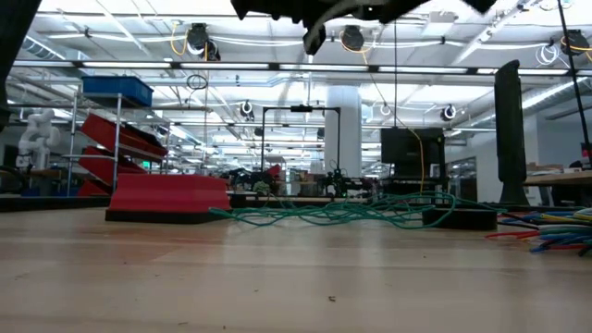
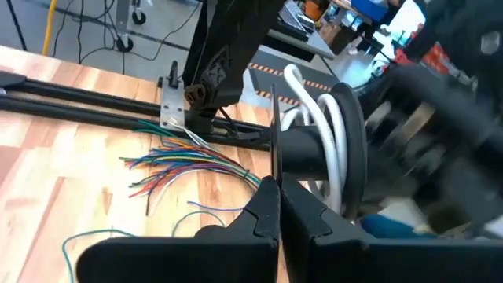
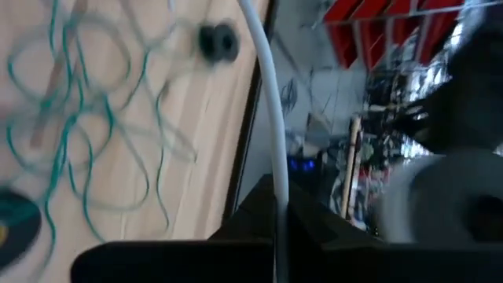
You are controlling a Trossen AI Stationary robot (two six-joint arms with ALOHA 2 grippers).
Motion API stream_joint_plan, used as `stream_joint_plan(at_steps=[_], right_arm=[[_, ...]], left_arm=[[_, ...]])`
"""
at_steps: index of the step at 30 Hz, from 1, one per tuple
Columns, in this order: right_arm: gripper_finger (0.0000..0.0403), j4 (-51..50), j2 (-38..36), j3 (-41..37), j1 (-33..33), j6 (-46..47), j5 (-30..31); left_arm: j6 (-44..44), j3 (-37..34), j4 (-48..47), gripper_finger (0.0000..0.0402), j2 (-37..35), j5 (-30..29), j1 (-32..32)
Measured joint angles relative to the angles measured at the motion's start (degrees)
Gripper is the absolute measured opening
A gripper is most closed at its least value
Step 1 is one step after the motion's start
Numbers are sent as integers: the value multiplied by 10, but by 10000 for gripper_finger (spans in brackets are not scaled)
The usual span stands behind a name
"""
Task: Coiling cords
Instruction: Coil the white wire cable on the spool
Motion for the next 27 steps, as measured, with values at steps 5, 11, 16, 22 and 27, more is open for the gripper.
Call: stream_joint_plan(at_steps=[5,11,16,22,27], right_arm=[[0,57,-29,0,10,-6,18],[0,138,-38,0,-3,-53,-16],[0,209,-38,0,-18,-72,-33],[0,236,-35,0,-34,-43,-27],[0,237,-31,0,-34,-35,-5]], left_arm=[[33,0,0,0,0,0,-16],[65,0,2,0,0,-5,-36],[75,0,11,0,0,-9,-47],[76,0,29,0,0,-30,-52],[75,0,56,0,0,-35,-49]])
